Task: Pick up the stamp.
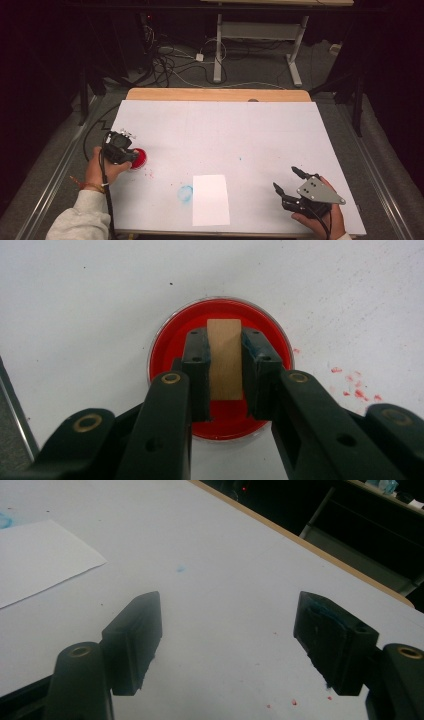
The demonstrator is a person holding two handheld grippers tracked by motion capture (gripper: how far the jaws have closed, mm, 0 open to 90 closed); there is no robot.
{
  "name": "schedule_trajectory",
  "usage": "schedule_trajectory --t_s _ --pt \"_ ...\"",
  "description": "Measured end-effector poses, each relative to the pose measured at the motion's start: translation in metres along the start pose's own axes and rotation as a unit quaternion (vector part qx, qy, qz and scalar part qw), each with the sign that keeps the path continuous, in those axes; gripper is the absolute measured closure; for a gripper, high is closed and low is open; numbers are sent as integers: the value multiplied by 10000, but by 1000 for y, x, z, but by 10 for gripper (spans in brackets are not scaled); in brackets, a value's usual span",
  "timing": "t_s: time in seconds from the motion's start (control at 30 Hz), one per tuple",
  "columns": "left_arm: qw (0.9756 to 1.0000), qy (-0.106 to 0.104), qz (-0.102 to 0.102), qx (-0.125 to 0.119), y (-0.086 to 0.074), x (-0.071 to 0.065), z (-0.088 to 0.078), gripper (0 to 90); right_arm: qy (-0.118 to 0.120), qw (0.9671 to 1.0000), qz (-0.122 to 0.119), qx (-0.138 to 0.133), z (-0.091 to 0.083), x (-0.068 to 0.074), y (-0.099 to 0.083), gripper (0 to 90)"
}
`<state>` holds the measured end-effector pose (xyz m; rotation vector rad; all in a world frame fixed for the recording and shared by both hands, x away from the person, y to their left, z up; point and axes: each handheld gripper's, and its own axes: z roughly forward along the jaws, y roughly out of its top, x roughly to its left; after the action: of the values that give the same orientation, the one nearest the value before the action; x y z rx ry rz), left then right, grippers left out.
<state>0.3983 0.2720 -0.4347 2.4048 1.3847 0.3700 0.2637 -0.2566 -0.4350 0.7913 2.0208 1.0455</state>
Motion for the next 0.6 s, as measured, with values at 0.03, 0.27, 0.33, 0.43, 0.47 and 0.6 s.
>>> schedule_trajectory --t_s 0.03,0.27,0.33,0.43,0.47,0.6 --pt "10000 -7 2 -4 0 0 0 734 0 10000 0 0 0 0 0 282" --pt "10000 7 48 19 0 0 1 735 -40 10000 -10 22 0 0 0 285" --pt "9999 63 76 41 1 -2 1 735 -42 10000 -4 14 0 0 0 284" --pt "9999 77 89 31 1 -3 2 735 -29 10000 -8 17 0 1 0 281" --pt "9999 68 80 15 0 -2 2 735 -29 10000 -8 17 0 1 0 281" --pt "9999 88 80 -20 -1 -3 1 735 -31 10000 -4 10 0 1 1 281"
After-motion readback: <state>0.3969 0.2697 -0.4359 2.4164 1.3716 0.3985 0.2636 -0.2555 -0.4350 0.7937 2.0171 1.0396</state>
